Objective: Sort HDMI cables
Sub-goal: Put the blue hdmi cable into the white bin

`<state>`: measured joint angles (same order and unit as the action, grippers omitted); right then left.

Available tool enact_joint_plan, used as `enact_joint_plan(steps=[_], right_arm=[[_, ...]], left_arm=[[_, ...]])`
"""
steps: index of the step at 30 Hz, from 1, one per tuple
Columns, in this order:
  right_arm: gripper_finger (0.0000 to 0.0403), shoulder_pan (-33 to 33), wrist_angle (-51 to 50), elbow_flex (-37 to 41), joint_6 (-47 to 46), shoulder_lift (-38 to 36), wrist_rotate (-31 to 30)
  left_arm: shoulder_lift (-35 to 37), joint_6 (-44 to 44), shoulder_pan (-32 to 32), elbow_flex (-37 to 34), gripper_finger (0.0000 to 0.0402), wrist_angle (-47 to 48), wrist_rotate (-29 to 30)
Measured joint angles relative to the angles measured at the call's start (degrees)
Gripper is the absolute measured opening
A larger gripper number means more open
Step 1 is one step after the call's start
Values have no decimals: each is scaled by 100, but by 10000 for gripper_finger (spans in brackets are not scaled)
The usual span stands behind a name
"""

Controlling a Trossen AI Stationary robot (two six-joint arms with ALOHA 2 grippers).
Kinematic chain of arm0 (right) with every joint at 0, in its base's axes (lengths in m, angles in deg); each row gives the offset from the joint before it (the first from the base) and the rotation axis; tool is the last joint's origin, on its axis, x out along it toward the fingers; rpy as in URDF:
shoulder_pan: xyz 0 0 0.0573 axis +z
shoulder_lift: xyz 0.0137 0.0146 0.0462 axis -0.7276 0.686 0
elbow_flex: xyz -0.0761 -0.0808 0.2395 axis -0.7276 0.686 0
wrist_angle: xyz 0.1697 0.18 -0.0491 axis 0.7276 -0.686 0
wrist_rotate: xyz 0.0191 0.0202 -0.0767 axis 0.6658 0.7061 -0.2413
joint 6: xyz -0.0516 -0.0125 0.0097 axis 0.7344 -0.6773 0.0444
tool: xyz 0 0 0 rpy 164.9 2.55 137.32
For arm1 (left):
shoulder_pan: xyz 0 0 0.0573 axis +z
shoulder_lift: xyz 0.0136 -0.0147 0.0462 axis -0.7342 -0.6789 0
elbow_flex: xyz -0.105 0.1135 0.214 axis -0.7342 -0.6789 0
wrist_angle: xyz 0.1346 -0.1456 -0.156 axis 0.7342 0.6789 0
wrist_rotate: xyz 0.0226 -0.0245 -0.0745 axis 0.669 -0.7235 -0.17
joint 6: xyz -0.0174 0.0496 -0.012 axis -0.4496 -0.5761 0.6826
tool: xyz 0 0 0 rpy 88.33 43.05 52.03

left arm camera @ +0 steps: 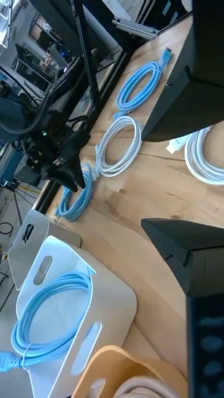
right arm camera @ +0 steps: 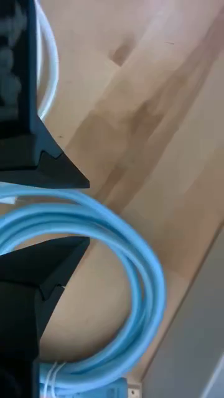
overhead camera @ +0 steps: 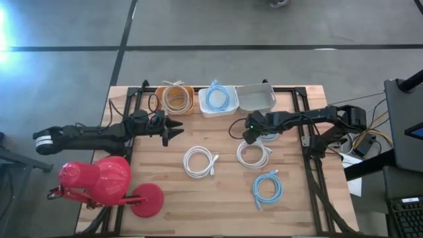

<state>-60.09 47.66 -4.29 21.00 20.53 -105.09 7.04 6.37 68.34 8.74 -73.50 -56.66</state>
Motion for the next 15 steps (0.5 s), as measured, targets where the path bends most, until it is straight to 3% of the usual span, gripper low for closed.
enact_joint_plan(steps=[15], right_arm=[[134,-21,262,165,-199,0,-25]], left_arm=[[0,11,0,0,213,-3,-9]])
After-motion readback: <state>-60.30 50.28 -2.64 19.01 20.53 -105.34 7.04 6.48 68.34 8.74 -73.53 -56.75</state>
